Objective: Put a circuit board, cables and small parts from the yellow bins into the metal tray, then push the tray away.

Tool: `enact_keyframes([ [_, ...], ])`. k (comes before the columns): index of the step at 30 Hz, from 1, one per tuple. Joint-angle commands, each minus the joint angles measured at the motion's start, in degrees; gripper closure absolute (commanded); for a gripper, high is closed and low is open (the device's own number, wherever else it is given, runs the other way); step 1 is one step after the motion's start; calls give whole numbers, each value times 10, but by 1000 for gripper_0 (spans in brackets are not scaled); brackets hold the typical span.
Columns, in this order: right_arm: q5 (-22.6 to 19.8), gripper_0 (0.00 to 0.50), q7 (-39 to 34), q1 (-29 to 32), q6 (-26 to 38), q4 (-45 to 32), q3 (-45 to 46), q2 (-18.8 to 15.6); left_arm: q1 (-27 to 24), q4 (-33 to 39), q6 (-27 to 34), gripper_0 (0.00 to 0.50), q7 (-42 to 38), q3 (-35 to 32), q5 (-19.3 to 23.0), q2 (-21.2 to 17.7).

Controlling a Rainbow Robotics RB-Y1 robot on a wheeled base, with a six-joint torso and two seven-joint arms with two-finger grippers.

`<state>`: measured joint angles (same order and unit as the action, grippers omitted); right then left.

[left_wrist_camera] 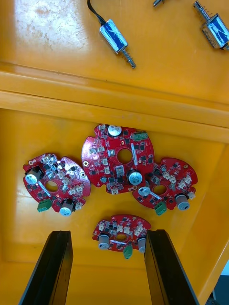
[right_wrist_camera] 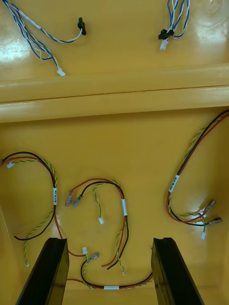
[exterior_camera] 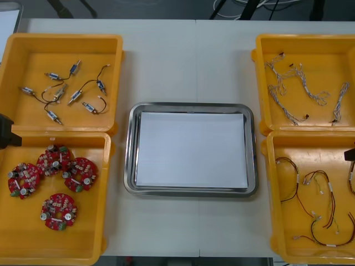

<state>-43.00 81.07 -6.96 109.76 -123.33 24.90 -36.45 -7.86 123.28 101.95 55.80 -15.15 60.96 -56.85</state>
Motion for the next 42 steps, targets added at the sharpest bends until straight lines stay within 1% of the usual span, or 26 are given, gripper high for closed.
enact_keyframes([
  [1, 3, 0, 32, -10, 2, -5, -7, -21, 7, 3, -4, 56, -41, -17, -4, 3],
  [42, 3, 0, 32, -10, 2, -5, -7, -21, 7, 3, -4, 56, -41, -17, -4, 3],
])
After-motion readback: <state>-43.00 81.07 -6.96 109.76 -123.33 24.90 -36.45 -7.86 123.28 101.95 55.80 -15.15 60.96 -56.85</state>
